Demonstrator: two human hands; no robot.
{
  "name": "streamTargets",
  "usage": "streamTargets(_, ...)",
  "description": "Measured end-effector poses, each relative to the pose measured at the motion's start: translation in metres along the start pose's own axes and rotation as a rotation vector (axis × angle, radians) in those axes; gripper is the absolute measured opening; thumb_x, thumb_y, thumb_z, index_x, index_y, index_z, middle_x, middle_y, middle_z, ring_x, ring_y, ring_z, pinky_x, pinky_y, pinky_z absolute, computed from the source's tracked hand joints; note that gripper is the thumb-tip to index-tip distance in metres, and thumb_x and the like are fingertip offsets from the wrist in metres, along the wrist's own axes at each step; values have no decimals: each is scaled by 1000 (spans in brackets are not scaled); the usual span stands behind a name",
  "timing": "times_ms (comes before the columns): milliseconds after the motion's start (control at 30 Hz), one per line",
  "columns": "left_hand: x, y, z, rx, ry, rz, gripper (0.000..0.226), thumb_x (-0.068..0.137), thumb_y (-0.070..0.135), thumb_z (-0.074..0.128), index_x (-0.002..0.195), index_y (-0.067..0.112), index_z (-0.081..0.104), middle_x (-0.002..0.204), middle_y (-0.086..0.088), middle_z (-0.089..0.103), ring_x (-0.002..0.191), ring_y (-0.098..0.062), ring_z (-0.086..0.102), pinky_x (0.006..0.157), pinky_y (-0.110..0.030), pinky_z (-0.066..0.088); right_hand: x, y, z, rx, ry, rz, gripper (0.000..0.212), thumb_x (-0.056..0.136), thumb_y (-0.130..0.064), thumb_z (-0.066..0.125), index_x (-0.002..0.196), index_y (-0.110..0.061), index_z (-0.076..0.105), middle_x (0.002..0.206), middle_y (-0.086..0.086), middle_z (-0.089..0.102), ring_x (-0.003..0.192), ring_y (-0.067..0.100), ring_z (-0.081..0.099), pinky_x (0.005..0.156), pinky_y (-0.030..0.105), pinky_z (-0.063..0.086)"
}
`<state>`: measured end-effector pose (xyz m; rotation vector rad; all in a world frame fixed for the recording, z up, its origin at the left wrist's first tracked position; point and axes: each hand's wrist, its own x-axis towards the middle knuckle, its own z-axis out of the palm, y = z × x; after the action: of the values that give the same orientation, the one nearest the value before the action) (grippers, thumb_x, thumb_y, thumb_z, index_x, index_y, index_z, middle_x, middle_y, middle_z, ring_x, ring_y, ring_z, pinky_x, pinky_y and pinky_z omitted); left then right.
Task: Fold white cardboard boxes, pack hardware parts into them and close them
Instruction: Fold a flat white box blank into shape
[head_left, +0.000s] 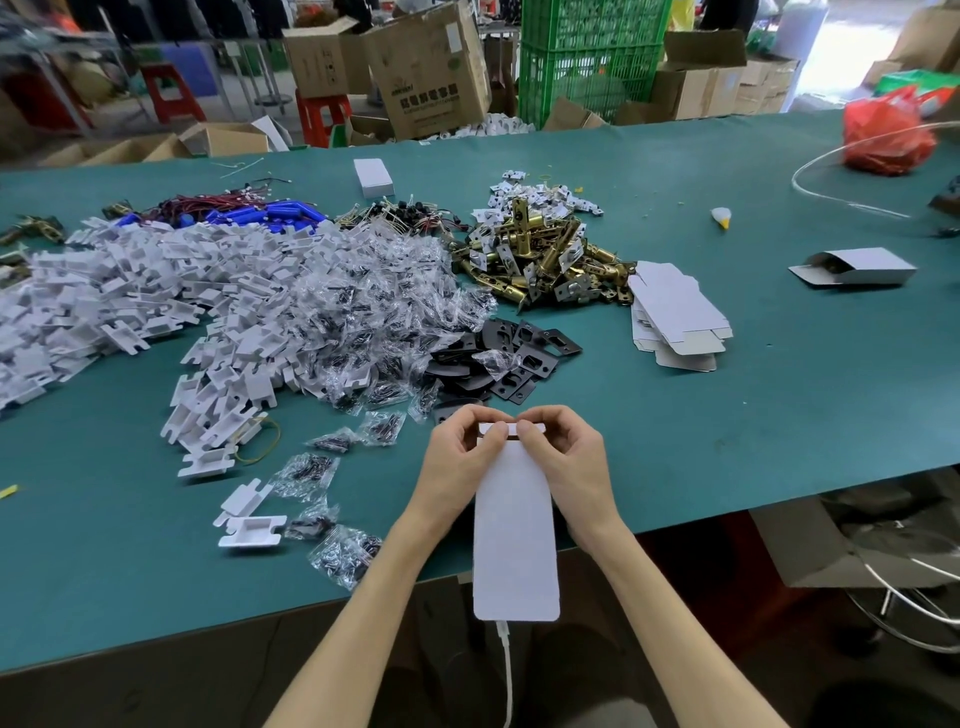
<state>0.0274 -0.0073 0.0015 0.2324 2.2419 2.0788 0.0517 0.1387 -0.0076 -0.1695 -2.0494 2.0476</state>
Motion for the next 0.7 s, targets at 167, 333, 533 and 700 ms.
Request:
streamTargets(167, -1, 2, -1, -98, 16, -53, 21, 88, 28, 66, 99, 10, 69, 90, -12, 71, 76, -17, 62, 63, -34, 51, -1, -4, 1, 25, -37, 11, 6, 97, -25, 69, 97, -20, 72, 91, 5, 72, 80, 16, 64, 70, 39, 52)
streamTargets(333, 0, 1, -4, -208, 41, -78, 20, 87, 26, 68, 94, 7, 64, 89, -10, 67, 74, -19, 61, 62, -32, 52, -1, -7, -2, 79, -116, 21, 16, 99, -23, 66, 114, -20, 69, 106, 5, 71, 92, 14, 66, 76, 30, 55)
streamTargets(533, 2, 4, -5, -209, 36, -75, 18, 92, 20, 73, 86, 7, 63, 86, -12, 63, 75, -20, 53, 64, -29, 45, 0, -7, -5, 164, -94, 47, 31, 89, -15, 78, 116, -10, 65, 111, 8, 71, 97, 19, 72, 80, 33, 60)
streamTargets(700, 12, 10, -18, -167, -65, -156, 20, 90, 16, 80, 81, 10, 64, 87, -11, 70, 75, -19, 62, 63, -26, 50, 1, -6, -3, 118, -76, 66, 38, 83, -21, 84, 109, -7, 60, 108, 9, 68, 84, 17, 73, 68, 29, 59)
